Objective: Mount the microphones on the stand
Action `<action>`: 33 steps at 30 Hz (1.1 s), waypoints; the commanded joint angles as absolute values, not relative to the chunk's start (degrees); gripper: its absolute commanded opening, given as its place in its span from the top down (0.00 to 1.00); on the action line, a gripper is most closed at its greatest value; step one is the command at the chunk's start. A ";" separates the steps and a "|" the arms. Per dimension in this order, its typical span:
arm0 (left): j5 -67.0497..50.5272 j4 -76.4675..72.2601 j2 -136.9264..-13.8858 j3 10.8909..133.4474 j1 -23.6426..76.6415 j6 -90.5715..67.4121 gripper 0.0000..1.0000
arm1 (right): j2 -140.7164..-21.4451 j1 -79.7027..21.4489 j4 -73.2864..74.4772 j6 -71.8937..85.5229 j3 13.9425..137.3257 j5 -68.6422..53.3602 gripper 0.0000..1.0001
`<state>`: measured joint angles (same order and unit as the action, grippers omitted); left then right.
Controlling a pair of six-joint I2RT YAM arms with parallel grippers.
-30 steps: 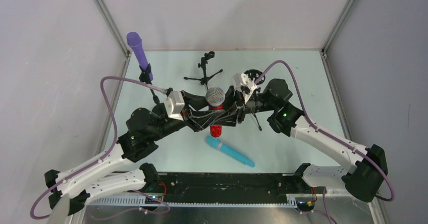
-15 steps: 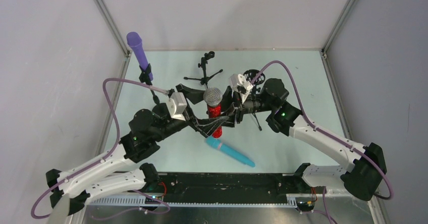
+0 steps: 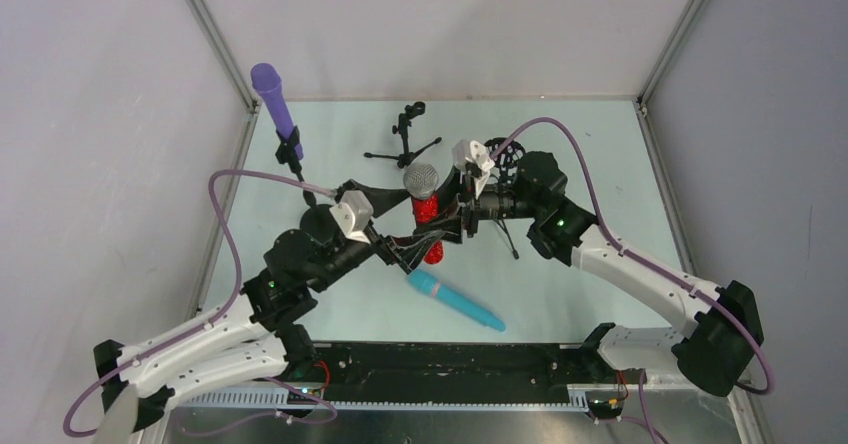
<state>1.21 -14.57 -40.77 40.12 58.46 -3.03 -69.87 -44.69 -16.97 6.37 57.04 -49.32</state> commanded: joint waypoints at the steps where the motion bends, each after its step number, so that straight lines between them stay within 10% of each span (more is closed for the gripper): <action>1: 6.55 -15.92 -39.63 37.11 58.73 -5.14 0.00 | -70.61 -42.15 -17.69 6.69 57.43 -46.20 1.00; 33: 23.53 -15.95 -48.89 29.95 58.71 -10.05 0.00 | -71.57 -21.35 -29.14 3.51 57.48 -27.63 1.00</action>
<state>20.49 -14.04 -47.44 28.71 58.46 -9.54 -71.70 -22.94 -20.67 3.81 57.01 -32.97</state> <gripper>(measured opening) 0.996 0.457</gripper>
